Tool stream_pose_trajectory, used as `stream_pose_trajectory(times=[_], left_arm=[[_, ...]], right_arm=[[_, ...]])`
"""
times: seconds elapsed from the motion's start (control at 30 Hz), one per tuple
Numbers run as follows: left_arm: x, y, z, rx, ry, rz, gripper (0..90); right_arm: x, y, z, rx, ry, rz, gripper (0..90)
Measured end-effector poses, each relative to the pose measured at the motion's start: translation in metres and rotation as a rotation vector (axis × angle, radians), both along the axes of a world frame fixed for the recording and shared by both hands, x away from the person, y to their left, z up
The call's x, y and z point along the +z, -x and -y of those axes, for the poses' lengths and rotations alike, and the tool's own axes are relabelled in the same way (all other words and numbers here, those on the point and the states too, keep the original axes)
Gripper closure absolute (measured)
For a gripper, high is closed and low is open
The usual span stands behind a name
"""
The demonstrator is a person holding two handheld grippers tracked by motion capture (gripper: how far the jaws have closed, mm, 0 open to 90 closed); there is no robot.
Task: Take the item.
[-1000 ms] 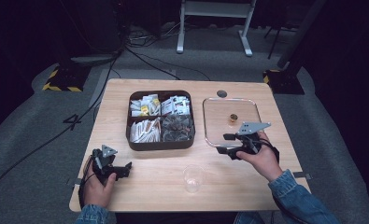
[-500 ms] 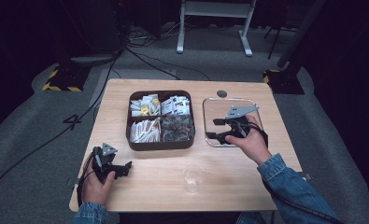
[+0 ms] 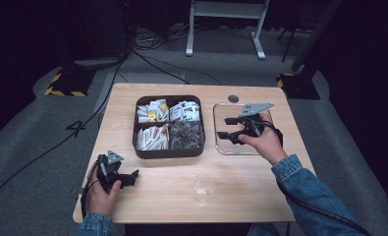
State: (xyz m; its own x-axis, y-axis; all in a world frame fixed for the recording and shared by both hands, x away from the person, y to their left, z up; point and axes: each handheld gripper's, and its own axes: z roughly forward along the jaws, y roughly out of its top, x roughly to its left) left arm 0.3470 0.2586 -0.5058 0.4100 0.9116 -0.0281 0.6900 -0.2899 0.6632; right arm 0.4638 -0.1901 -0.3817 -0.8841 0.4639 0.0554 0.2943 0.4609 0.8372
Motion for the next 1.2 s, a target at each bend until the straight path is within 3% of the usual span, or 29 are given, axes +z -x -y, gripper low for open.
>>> stream_pose_trajectory(times=[0.2,0.37,0.53,0.7,0.93,1.0,1.2], left_arm=[[0.000,0.000,0.000,0.000,0.000,0.000,0.1],[0.000,0.000,0.000,0.000,0.000,0.000,0.1],[0.000,0.000,0.000,0.000,0.000,0.000,0.2],[0.000,0.000,0.000,0.000,0.000,0.000,0.1],[0.000,0.000,0.000,-0.001,0.000,0.001,0.2],[0.000,0.000,0.000,0.000,0.000,0.000,0.1],[0.000,0.000,0.000,-0.002,0.000,0.000,0.1]], right_arm=[[0.003,-0.007,-0.005,-0.010,-0.049,0.024,29.6],[0.004,-0.012,-0.015,-0.018,-0.050,0.033,29.6],[0.004,-0.018,-0.025,-0.017,-0.040,0.047,30.3],[0.000,-0.025,-0.032,-0.007,0.003,0.062,32.9],[-0.007,-0.035,-0.045,0.022,0.021,0.045,38.9],[-0.011,-0.038,-0.053,0.042,0.018,0.020,41.1],[-0.020,-0.044,-0.071,0.076,0.035,0.010,42.1]])
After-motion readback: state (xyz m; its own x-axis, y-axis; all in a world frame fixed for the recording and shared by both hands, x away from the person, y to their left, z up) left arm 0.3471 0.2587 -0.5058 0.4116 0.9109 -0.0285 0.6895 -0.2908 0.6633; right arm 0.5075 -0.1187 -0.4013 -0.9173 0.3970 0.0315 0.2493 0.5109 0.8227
